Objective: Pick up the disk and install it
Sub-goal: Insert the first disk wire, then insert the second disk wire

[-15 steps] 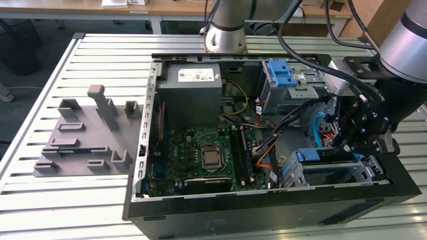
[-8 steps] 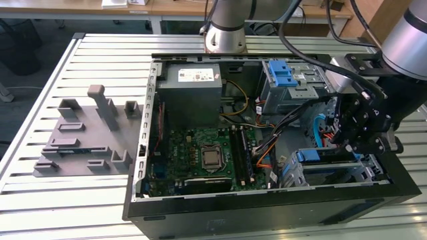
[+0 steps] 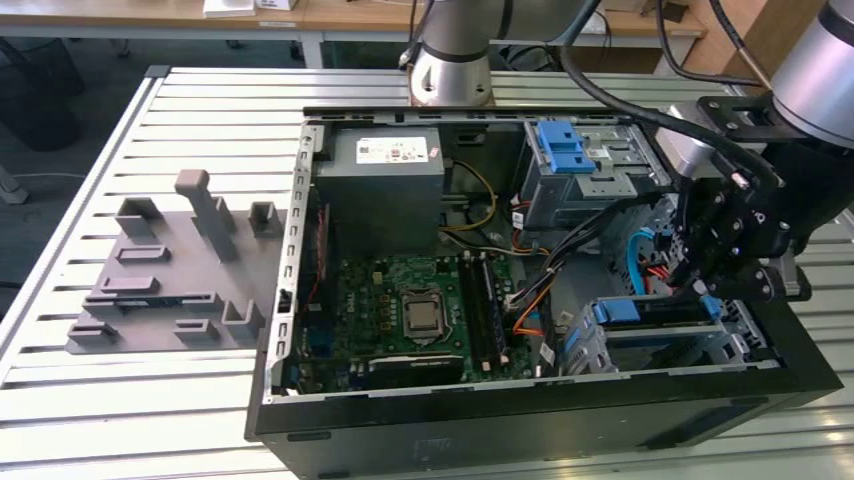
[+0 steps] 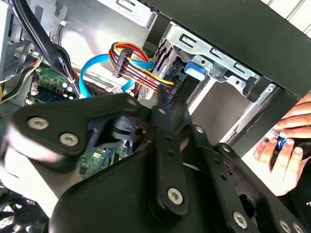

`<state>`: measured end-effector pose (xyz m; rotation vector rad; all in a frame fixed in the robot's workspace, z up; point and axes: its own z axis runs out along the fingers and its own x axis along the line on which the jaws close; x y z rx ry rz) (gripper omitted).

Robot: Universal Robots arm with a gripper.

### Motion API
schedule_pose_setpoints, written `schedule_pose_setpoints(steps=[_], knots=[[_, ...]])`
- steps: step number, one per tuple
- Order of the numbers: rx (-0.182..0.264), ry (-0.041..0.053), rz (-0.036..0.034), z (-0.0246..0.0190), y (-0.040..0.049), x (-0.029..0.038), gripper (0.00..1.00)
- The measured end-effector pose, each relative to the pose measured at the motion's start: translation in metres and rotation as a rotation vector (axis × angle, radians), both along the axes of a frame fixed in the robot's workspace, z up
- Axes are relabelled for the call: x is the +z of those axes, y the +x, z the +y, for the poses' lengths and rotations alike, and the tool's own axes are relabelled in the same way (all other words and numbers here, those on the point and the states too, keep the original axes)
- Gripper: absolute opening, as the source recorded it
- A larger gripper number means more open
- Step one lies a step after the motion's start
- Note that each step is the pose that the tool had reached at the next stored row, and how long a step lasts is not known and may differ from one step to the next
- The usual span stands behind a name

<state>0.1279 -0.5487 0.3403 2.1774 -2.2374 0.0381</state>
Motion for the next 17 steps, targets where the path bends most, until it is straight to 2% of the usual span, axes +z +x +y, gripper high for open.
schedule_pose_setpoints(steps=[2, 3, 4, 5, 17], knots=[[0.0, 0.0003, 0.0, 0.0, 0.0, 0.0002, 0.16], [0.0, 0.0002, 0.0, 0.0, 0.0, 0.0003, 0.16], [0.0, -0.0001, 0.0, 0.0, 0.0, 0.0068, 0.11], [0.0, -0.0001, 0.0, 0.0, 0.0, 0.0102, 0.17], [0.0, -0.0001, 0.0, 0.0, 0.0, 0.0106, 0.19]])
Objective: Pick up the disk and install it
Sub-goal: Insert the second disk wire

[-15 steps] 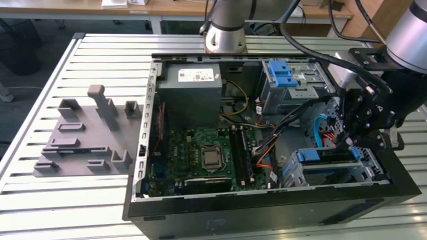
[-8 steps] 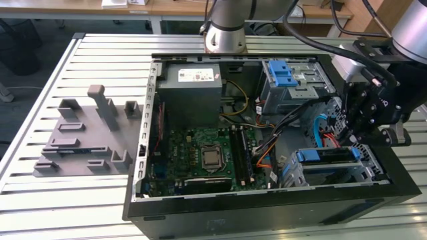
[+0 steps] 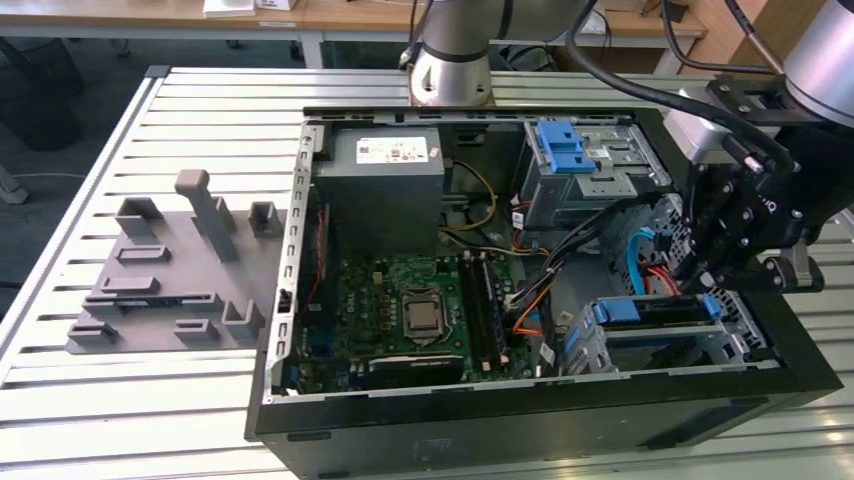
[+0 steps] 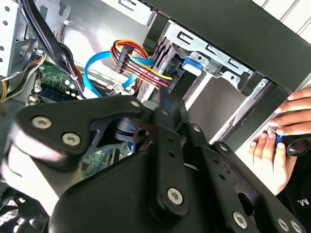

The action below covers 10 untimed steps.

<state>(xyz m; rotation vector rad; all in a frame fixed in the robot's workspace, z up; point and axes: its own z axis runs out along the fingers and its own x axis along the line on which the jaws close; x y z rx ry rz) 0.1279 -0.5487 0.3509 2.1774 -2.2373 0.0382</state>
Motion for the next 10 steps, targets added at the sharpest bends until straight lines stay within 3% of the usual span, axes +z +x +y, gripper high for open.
schedule_pose_setpoints(steps=[2, 7, 8, 10], knots=[[0.0, 0.0, 0.0, 0.0, 0.0, 0.0001, 0.25], [0.0, 0.0001, 0.0, 0.0, 0.0, 0.0002, 0.26], [0.0, 0.0001, 0.0, 0.0, 0.0, 0.0002, 0.32], [0.0, 0.0, 0.0, 0.0, 0.0, 0.0003, 0.32]])
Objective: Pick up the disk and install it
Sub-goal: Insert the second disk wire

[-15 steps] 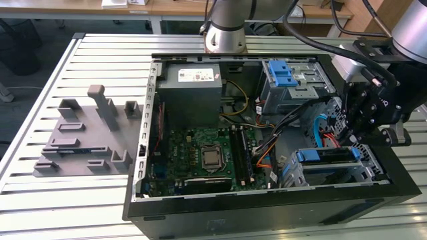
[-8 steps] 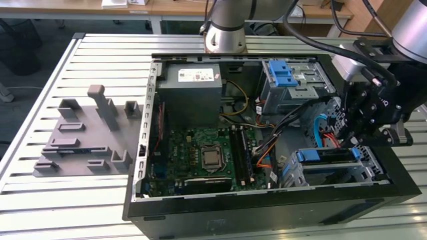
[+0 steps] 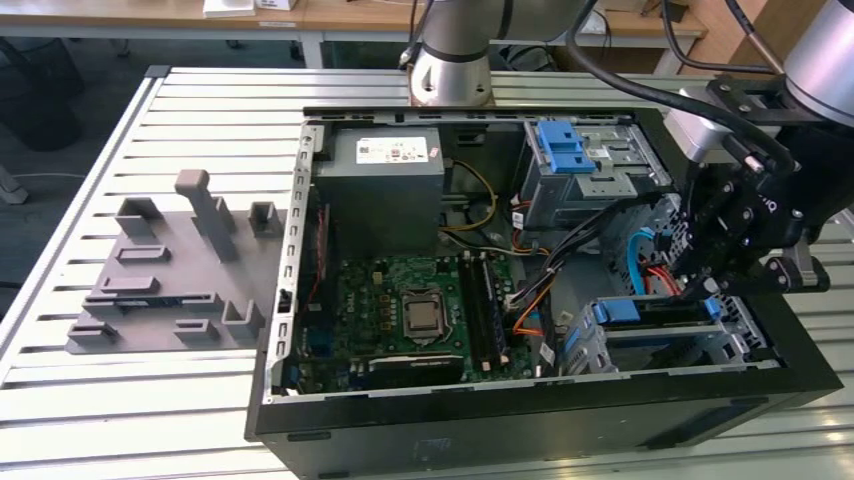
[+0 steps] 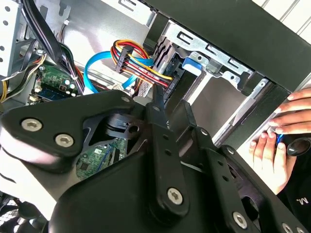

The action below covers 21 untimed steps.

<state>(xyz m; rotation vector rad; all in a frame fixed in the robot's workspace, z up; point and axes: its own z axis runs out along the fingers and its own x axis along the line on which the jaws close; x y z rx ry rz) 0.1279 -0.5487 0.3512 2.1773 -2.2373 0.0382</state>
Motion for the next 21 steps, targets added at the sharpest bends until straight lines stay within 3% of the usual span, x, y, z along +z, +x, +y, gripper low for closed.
schedule_pose_setpoints(steps=[10, 13, 15, 16, 18, 21], knots=[[0.0, 0.0, 0.0, 0.0, 0.0, 0.0003, 0.4], [0.0, 0.0, 0.0, 0.0, 0.0, 0.0004, 0.32], [0.0, 0.0001, 0.0, 0.0, 0.0, 0.0004, 0.2], [0.0, 0.0001, 0.0, 0.0, 0.0, 0.0005, 0.2], [0.0, 0.0, 0.0, 0.0, 0.0, 0.0006, 0.11], [0.0, 0.0, 0.0, 0.0, 0.0, 0.0007, 0.11]])
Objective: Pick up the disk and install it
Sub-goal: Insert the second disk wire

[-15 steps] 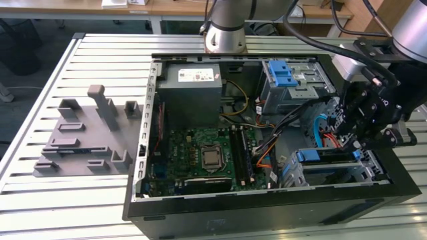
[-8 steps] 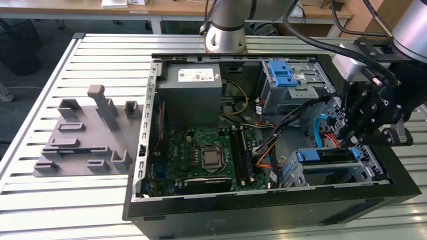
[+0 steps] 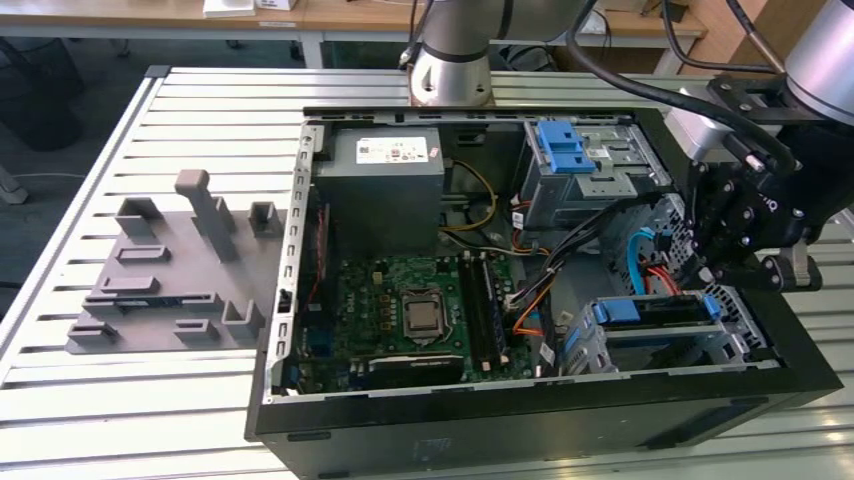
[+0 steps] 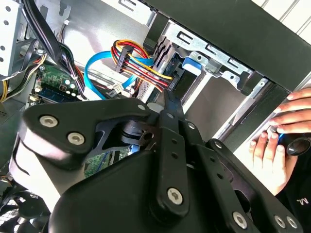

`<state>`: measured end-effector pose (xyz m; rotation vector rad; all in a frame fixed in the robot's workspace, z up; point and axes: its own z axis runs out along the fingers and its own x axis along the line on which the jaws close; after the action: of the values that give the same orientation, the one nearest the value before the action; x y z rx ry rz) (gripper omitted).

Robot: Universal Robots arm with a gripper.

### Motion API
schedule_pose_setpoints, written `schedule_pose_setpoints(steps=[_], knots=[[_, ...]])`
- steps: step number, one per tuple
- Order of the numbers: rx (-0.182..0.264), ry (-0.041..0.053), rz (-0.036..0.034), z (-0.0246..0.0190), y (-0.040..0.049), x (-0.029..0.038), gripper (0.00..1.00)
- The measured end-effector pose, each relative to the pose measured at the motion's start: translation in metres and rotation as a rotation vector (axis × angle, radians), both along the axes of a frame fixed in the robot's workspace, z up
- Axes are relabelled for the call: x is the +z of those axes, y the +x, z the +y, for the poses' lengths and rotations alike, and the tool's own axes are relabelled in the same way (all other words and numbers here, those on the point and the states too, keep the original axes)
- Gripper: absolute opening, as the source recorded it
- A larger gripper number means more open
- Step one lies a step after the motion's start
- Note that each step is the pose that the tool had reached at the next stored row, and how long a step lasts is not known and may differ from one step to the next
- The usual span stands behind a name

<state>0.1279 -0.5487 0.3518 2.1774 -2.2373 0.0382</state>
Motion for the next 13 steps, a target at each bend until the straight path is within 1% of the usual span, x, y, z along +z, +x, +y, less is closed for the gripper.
schedule_pose_setpoints(steps=[5, 6, 7, 9, 10, 12, 13], knots=[[0.0, 0.0, 0.0, 0.0, 0.0, 0.0002, 0.11], [0.0, 0.0, 0.0, 0.0, 0.0, 0.0002, 0.17], [0.0, 0.0, 0.0, 0.0, 0.0, 0.0002, 0.17], [0.0, 0.0, 0.0, 0.0, 0.0, 0.0003, 0.29], [0.0, 0.0, 0.0, 0.0, 0.0, 0.0003, 0.29], [0.0, 0.0, 0.0, 0.0, 0.0, 0.0004, 0.41], [0.0, 0.0, 0.0, 0.0, 0.0, 0.0004, 0.41]])
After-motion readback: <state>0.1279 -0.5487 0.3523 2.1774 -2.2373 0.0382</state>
